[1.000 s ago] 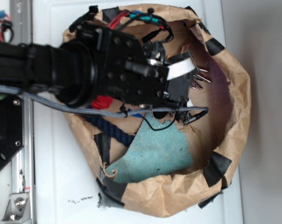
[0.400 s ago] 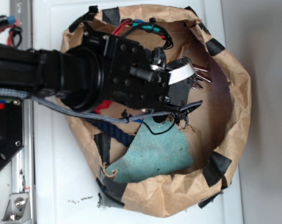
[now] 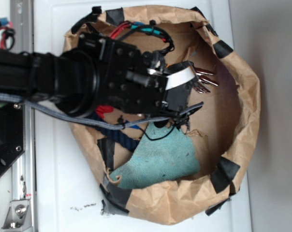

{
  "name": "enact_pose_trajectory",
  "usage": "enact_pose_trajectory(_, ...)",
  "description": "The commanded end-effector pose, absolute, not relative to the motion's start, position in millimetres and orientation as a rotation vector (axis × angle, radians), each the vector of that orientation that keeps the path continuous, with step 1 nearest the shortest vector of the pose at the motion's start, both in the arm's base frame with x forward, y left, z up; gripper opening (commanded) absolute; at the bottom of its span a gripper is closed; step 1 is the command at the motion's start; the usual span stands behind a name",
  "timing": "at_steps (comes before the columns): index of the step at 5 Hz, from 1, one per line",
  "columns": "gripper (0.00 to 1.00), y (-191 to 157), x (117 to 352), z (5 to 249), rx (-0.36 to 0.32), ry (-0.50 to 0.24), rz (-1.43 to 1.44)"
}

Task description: Grab the silver keys.

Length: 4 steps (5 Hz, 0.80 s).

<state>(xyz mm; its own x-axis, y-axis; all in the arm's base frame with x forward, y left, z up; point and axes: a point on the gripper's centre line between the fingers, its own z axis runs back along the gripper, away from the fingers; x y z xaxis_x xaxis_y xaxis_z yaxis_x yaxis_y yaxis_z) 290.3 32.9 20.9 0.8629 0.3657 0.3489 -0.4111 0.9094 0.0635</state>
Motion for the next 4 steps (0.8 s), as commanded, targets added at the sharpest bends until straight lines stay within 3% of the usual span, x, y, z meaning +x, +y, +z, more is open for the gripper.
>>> enact_pose_trajectory(1,0.00,36.4,284.2,44.6,0.123,-0.381,0.407)
enact_pose_trajectory(2,0.00,35.5,300.6,74.4,0.067,-0.354,0.376)
enact_pose_trajectory(3,0.00,29.6,291.2,125.7,-0.090,-0.421,0.316)
enact_pose_trajectory(4,0.00,35.0,278.0,164.2,-0.196,-0.472,0.295)
